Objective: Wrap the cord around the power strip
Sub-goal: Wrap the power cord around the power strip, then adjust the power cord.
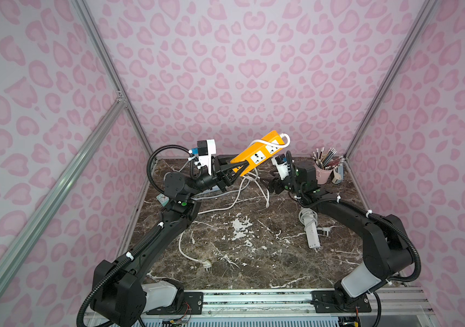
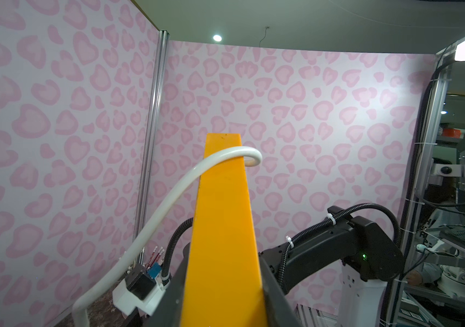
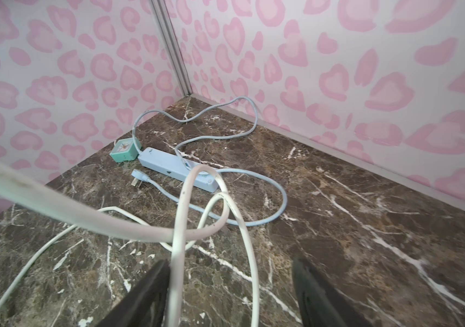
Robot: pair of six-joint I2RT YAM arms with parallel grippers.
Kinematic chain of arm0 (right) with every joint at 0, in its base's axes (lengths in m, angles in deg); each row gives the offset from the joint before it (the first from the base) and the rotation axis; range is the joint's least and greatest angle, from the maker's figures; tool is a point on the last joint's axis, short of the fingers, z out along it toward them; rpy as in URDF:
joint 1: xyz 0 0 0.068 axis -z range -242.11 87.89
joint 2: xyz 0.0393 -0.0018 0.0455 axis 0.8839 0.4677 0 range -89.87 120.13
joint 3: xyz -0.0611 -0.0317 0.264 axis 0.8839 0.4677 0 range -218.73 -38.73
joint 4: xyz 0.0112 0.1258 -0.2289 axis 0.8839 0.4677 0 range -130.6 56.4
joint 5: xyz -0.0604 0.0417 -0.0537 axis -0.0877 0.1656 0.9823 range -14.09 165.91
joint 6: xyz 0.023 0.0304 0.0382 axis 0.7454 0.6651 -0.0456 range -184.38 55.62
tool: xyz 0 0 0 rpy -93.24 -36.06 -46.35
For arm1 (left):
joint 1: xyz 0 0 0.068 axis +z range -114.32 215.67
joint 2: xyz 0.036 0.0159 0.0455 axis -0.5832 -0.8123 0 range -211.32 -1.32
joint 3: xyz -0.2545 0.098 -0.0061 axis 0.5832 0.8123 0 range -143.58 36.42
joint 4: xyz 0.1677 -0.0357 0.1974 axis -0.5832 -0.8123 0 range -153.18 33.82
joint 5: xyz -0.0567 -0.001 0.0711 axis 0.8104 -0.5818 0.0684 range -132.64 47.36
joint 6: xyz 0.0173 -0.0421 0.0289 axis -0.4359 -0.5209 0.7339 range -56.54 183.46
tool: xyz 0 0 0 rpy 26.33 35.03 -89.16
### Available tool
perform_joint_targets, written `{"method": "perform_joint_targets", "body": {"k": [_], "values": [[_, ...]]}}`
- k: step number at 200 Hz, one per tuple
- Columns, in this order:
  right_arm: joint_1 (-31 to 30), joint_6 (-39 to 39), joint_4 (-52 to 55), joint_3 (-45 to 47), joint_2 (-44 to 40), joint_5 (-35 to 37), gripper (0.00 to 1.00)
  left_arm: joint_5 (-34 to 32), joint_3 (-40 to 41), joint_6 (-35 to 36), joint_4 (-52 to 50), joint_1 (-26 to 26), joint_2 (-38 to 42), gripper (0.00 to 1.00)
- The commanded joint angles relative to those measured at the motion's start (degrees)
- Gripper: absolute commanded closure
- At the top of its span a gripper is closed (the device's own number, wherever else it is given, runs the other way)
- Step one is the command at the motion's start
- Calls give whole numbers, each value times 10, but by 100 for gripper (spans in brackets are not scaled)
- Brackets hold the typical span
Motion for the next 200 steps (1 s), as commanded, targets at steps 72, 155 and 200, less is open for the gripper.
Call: {"method": "perform_joint_targets", "body": {"k": [72,155,200], "values": [[32,55,63,5,-17,-103,91,-96,6,74,-127,19,54,97],[193,363,97,-98,112,-88,95,-41,8,78,-182,44,133,97],[162,306,186,-92,159,-2,90,-60,-47,-39,-71,90,129,97]]}}
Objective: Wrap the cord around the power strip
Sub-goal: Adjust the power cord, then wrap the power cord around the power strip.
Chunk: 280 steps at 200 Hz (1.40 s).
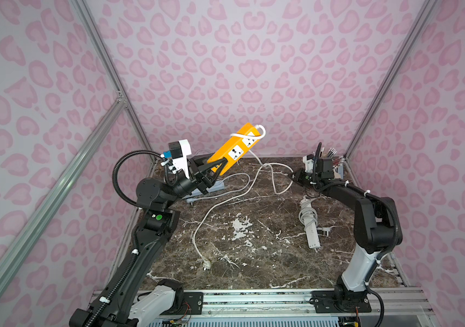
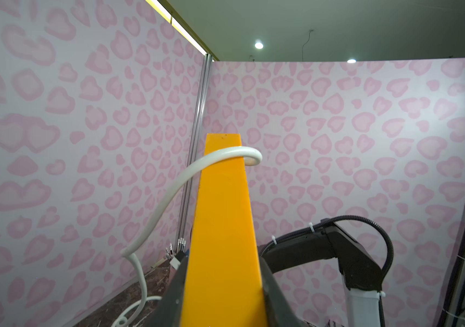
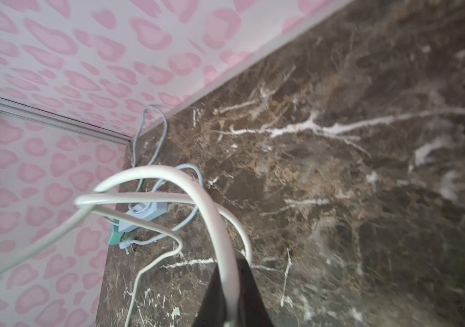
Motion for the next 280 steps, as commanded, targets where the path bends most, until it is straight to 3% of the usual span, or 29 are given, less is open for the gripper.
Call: {"method": "perform_joint_targets", "body": {"k": [1,20,38,56,80,98,121,136,149,163,215,237,247,264,280], "values": [[-26,-17,58,0,13,61,90,-21,-41,-57,87,4,-11,97],[-59,-69,72,13,13,103,83,-26,-64,-67,103,4,-35,97],[-77,-99,80,32,-11,169,59,-12,-83,-94,106,2,-70,97],[-95,-143,83,44,-55,225,46,2,-93,-100,108,-15,-92,97],[-142,-205,34,95,-144,302,34,7,-118,-69,73,-46,-108,97],[-171,-220,11,121,-194,330,32,3,-118,-73,81,-54,-110,97],[-217,-244,-82,160,-257,284,30,-19,-99,-82,95,-55,-108,97],[-245,-239,-224,215,-287,230,26,-34,-77,-98,121,-56,-109,97],[-267,-225,-356,257,-282,210,23,-42,-71,-106,134,-56,-112,97],[-281,-207,-428,253,-249,199,23,-45,-72,-111,140,-57,-114,97],[-323,-185,-566,177,-117,189,25,-50,-77,-92,112,-57,-116,97],[-331,-195,-570,126,-58,234,31,-53,-71,-95,113,-56,-112,97],[-332,-206,-569,108,-32,255,44,-60,-68,-94,111,-55,-108,97],[-334,-217,-576,117,-22,262,74,-84,-59,-93,104,-41,-101,97],[-346,-245,-582,160,-43,272,92,-102,-52,-94,84,-19,-100,97]]}}
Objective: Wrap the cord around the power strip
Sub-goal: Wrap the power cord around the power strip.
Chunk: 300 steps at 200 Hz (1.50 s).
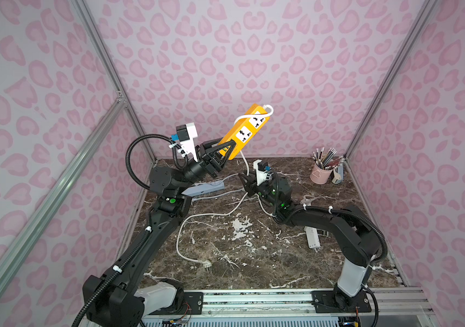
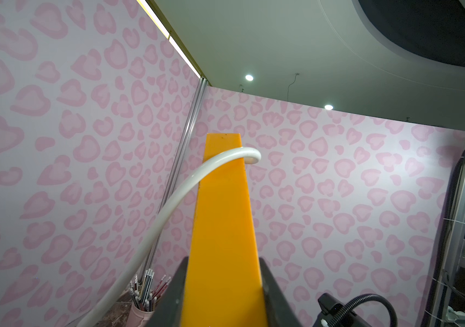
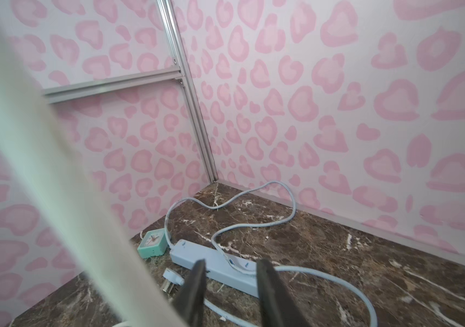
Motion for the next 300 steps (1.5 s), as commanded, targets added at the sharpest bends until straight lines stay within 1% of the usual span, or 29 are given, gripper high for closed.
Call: {"method": "perform_joint_targets", "body": {"k": [1,9,15,32,42,61,73,86,105,125,139,160,175,195,210,227,240,253,264,282,300], "values": [[-14,-42,-47,34,-17,23,92,-51,8,3,-6,23,4,97],[-21,-64,-27,51,-33,32,97,-64,8,19,-35,34,5,97],[-28,-87,-8,64,-45,40,100,-77,7,44,-64,40,5,97],[-50,-156,55,98,-80,79,100,-133,-17,157,-194,43,1,97],[-63,-200,86,115,-100,108,100,-162,-26,221,-251,43,-5,97],[-85,-269,141,129,-138,219,100,-213,-36,326,-349,43,-18,97],[-92,-318,176,128,-164,263,100,-233,-38,378,-401,44,-24,97],[-98,-364,219,116,-195,284,100,-262,-39,423,-452,43,-34,97],[-108,-442,230,109,-238,277,100,-307,-30,473,-501,43,-44,97],[-107,-499,235,84,-257,273,100,-299,-33,518,-556,36,-57,97],[-100,-514,252,49,-256,265,100,-277,-38,551,-598,15,-66,97],[-66,-488,271,-13,-242,214,100,-191,-57,590,-686,-20,-90,97],[-27,-457,286,-59,-218,160,100,-142,-63,604,-725,-53,-99,97],[30,-418,361,-139,-166,69,100,-69,-64,612,-743,-82,-93,97],[77,-384,411,-186,-126,-18,100,-16,-64,616,-746,-91,-79,97],[131,-331,421,-222,-87,-127,100,67,-57,618,-735,-92,-58,97],[159,-288,417,-240,-57,-204,100,134,-51,603,-708,-91,-44,97],[171,-253,393,-244,-34,-265,100,194,-36,560,-638,-91,-27,97],[176,-210,348,-231,-19,-299,100,226,-17,496,-550,-91,-12,97],[176,-143,262,-199,-2,-326,97,245,18,388,-390,-86,8,97],[175,-80,189,-161,12,-341,93,254,42,301,-267,-85,17,97]]}}
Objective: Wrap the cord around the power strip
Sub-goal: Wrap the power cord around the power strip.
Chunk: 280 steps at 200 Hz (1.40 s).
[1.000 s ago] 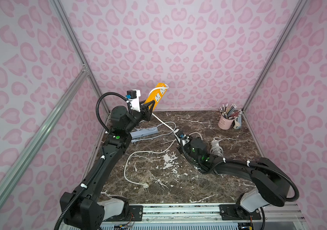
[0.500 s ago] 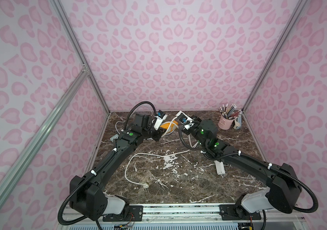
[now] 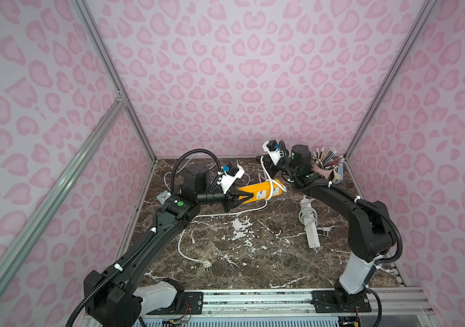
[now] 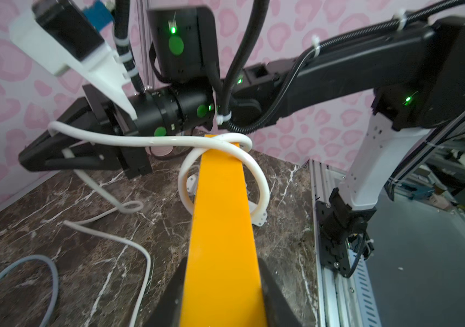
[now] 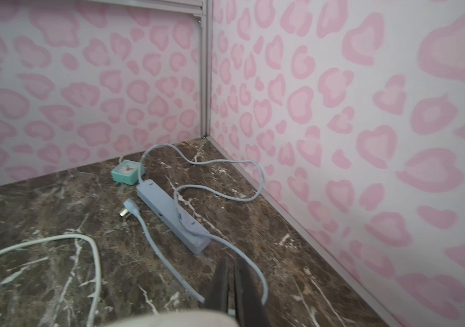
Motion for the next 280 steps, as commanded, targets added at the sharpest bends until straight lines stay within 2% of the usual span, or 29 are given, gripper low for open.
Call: {"method": "perform_joint_targets", "body": {"k": [1,39,63,81,112,157,187,211,235,243,263,280], "values": [[3,130,-139,33,18,-38,93,144,23,-145,256,-1,17,97],[1,231,-258,91,24,-55,90,102,71,-314,494,0,14,97],[-2,288,-322,133,28,-44,70,47,99,-409,629,2,9,97],[-6,294,-344,161,32,-19,62,10,106,-457,694,2,4,97],[-12,273,-348,183,30,25,47,-3,88,-458,678,2,8,97],[-23,212,-345,224,24,93,39,-23,71,-429,626,2,27,97],[-41,181,-350,216,37,137,53,-38,69,-444,637,4,19,97],[-52,187,-380,212,43,158,44,-37,62,-458,644,7,9,97],[-71,156,-354,182,60,210,48,-45,65,-463,646,8,10,97],[-76,148,-358,176,68,226,55,-47,65,-465,647,9,10,97],[-91,108,-351,172,74,272,84,-83,76,-472,645,29,18,97],[-110,53,-330,197,54,303,96,-113,82,-490,636,76,18,97]]}}
